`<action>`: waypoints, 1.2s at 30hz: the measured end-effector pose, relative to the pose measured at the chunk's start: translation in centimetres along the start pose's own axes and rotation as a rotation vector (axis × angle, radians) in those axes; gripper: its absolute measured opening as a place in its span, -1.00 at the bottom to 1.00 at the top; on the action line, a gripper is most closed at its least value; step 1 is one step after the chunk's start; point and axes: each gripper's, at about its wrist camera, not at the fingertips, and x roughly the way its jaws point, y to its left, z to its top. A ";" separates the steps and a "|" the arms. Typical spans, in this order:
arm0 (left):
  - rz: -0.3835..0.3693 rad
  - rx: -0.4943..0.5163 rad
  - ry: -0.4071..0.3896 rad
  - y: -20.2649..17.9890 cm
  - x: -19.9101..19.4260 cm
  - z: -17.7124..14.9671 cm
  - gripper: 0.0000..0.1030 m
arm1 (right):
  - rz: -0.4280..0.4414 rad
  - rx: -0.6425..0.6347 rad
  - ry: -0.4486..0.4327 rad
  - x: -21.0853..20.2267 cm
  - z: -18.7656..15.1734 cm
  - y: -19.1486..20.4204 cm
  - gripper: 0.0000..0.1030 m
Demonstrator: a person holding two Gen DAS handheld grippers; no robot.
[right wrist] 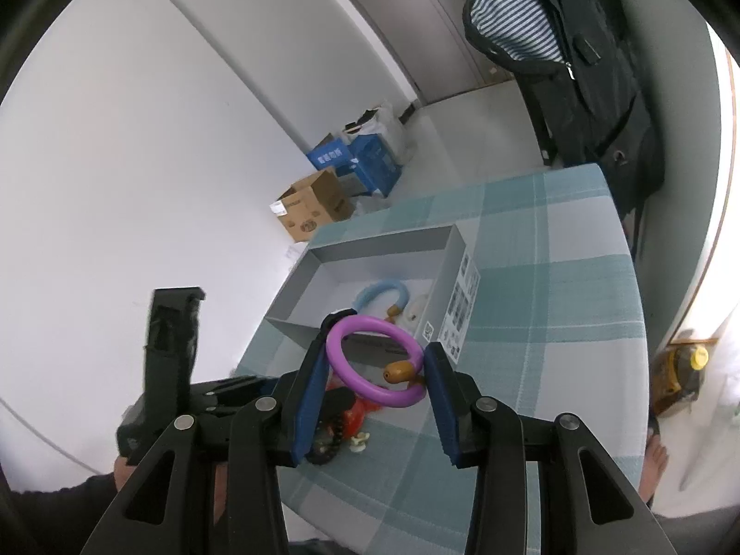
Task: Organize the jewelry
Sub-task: 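Grasp the red charm with the left gripper while the right gripper holds the pink bracelet, then lower the pink bracelet and red charm into the box and open both grippers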
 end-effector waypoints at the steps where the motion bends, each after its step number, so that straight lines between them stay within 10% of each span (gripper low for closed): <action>1: -0.002 0.000 -0.006 0.1 0.0 -0.1 -0.14 | 0.002 0.001 -0.002 -0.1 0.0 0.0 -0.20; 12: -0.003 0.001 0.003 0.2 0.3 0.3 -0.66 | 0.013 -0.001 -0.012 -0.5 0.3 0.2 -0.20; 36: -0.035 0.072 -0.124 -1.3 -4.5 0.9 -0.67 | 0.023 -0.019 -0.025 0.2 0.7 1.7 -0.20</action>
